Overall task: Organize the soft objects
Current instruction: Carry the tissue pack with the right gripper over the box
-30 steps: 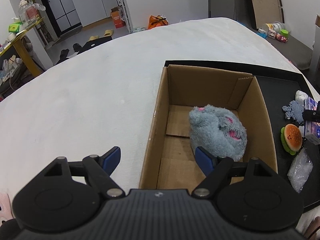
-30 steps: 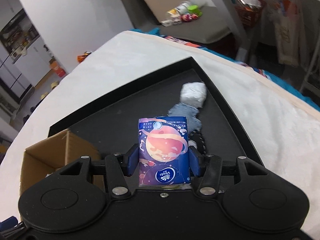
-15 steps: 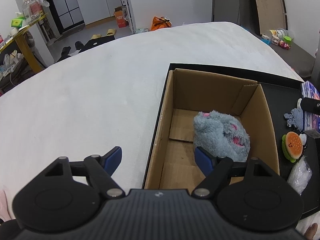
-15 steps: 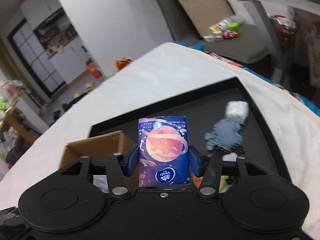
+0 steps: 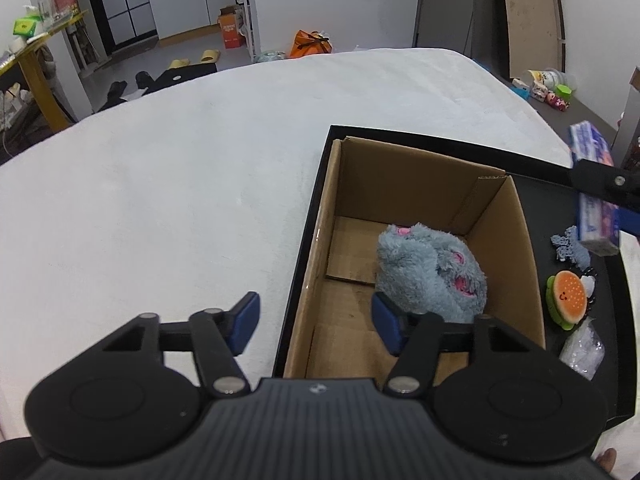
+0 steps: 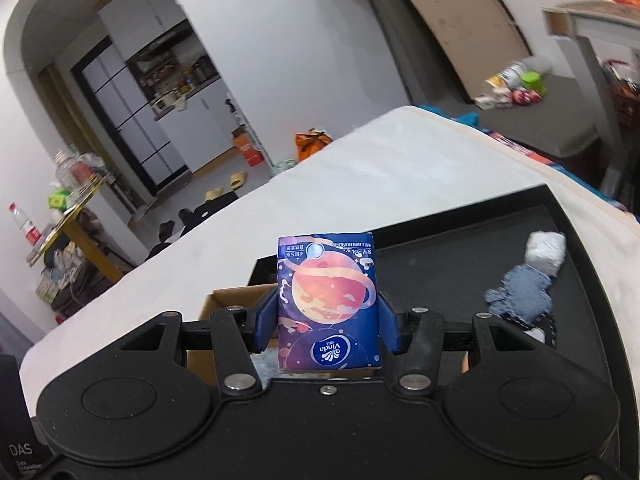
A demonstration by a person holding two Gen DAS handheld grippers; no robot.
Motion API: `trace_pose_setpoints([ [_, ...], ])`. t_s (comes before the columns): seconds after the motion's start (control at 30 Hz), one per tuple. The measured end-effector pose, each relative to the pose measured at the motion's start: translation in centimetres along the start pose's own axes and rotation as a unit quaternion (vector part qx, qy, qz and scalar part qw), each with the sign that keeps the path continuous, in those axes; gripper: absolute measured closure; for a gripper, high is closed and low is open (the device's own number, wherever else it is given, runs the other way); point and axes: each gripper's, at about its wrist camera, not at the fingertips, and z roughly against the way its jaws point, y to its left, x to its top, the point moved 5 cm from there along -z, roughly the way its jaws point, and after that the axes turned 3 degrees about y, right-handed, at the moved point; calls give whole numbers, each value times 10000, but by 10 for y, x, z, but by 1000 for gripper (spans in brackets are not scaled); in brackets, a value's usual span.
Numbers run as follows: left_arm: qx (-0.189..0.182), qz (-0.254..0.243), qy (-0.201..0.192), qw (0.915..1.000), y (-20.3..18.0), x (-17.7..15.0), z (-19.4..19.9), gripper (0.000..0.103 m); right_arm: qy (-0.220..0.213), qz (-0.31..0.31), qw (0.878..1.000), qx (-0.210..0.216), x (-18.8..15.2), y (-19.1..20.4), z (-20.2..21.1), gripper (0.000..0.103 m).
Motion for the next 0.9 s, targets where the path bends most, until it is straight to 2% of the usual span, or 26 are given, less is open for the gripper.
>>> trace_pose_setpoints([
  [0.37, -359, 259, 154, 9989, 8, -3, -12, 77, 321, 418, 9985, 170, -19, 42, -29, 52],
  [0.53, -444, 423, 144, 9980, 14, -4, -15, 82, 530, 358, 9977, 208, -22, 51, -43, 52],
  [0.7, -535, 568, 149, 9968, 19, -3, -18, 87, 531, 437, 9974, 217, -23, 59, -50, 52],
  [0.9, -642, 627, 179, 9958, 22, -2, -22, 88, 604, 423, 9957, 553, -31, 69, -55, 40],
])
